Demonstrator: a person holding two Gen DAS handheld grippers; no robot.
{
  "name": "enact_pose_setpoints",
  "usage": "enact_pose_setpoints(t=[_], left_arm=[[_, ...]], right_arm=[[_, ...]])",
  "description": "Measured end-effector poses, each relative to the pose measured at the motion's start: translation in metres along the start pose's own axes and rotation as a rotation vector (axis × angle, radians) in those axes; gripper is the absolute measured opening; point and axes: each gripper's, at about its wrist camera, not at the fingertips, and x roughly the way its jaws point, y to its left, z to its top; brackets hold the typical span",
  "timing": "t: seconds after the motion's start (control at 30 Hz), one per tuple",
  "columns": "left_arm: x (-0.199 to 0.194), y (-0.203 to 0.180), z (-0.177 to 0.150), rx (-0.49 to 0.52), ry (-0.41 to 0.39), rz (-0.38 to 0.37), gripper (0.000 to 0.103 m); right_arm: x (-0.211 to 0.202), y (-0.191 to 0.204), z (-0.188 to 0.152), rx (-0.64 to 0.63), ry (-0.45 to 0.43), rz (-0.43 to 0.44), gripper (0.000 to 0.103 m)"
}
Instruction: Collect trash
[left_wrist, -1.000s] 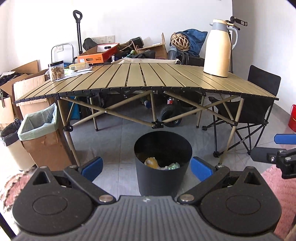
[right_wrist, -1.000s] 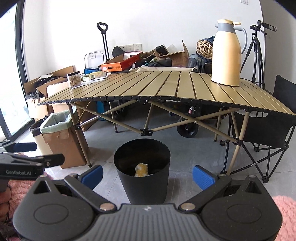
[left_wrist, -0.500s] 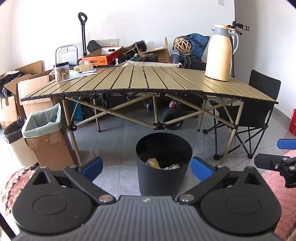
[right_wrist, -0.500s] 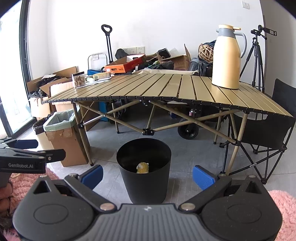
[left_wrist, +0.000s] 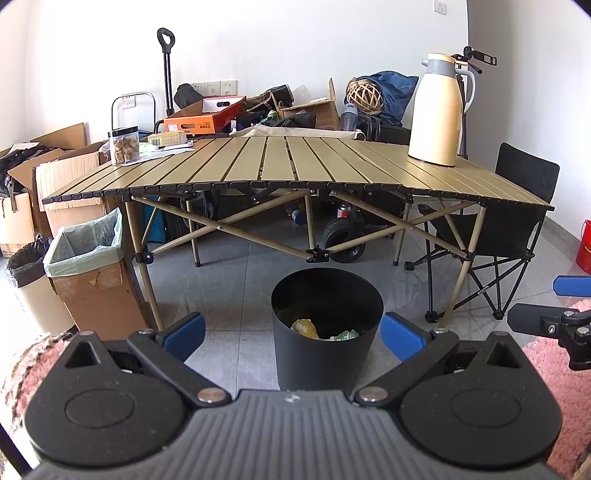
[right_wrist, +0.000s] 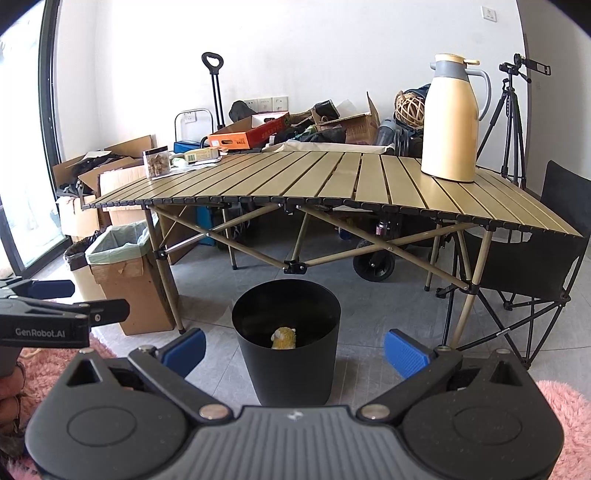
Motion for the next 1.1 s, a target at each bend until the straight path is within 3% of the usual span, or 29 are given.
enact_pose_setpoints(t=[1.1], left_arm=[[-0.0038,-0.0005,0.0028,-0.001,-0.011,-0.003,0.103]], right_arm=[[-0.0016,-0.0006,0.0029,-0.007,-0.003,-0.002,0.103]])
